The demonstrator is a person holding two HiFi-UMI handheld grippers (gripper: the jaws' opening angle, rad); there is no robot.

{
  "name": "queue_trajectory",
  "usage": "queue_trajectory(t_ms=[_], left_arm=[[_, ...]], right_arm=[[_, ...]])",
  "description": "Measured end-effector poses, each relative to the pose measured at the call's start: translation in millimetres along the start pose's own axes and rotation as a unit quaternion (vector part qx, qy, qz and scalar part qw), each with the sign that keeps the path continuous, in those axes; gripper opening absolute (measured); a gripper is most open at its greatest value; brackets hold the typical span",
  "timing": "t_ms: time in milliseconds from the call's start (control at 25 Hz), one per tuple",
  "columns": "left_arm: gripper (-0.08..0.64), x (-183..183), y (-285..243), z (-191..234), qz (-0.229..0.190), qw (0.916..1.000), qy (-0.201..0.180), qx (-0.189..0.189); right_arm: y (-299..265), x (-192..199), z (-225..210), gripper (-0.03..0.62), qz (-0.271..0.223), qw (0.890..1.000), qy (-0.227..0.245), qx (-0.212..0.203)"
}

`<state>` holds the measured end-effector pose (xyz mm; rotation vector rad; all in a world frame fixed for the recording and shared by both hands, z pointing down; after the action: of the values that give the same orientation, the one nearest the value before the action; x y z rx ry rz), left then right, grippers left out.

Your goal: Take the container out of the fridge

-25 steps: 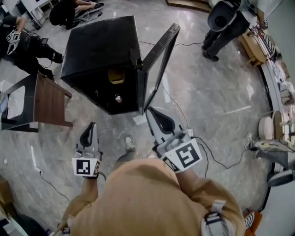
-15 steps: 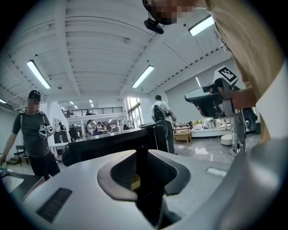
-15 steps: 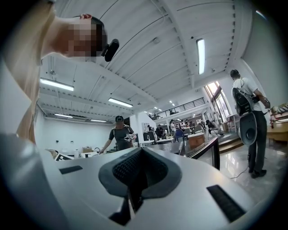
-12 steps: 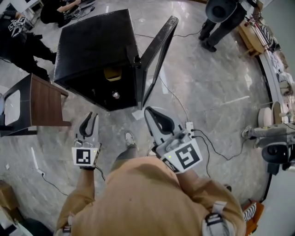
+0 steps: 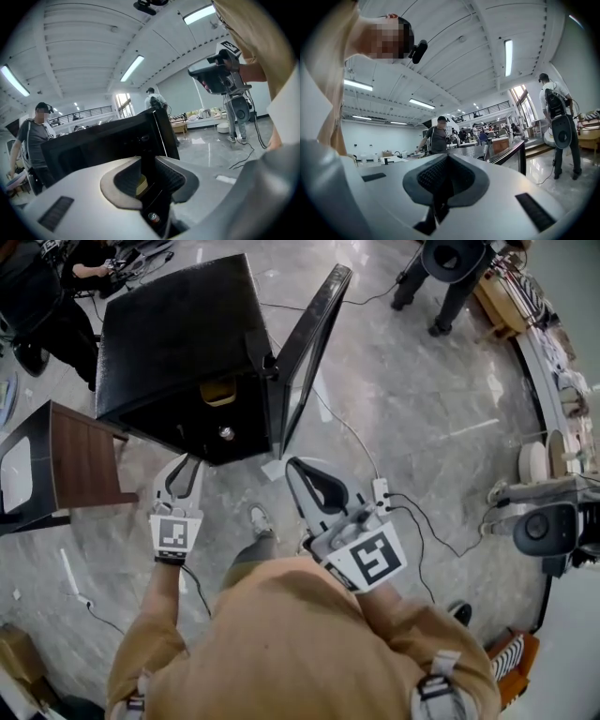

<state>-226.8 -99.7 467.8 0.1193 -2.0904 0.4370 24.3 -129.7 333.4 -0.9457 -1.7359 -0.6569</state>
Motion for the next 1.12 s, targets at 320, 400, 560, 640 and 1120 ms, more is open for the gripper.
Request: queue_trajectory(t_ms=[320,400,560,640,1120], left_arm=[[0.095,18,-38,11,0.034,0.9975,-0.048,0.038],[0.101,22,-46,14,0.039,0.9966,-0.059,0.042],[0.107,35,-61,17,0.052,0.9948,-0.07,0.054],[0.107,44,-70,17,0.058,0.9941,-0.07,0.059],[0.12,62,-115,18,0.079,0.9832,-0.131,0.1]], right_arm=[[-15,-5,1,0.0,-0.018,1.0,-0.006,0.017],[-17,-5,0,0.0,-0.019,1.0,-0.008,0.022],[-21,-2,-5,0.0,-0.016,0.999,-0.008,0.031],[-22,1,-7,0.0,-0.013,0.999,-0.007,0.036],[-28,4,-8,0.0,-0.005,0.998,-0.003,0.057]])
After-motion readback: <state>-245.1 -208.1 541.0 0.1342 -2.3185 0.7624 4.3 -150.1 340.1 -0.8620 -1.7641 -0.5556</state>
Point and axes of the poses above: the fingertips, and each gripper's own axes: y backward along the fingers, z to its left, x out of its underside, the point moved 7 cm from there along y, backward along the fingers, and after that the axes turned 12 degrees about -y, right-handed, at the moved point
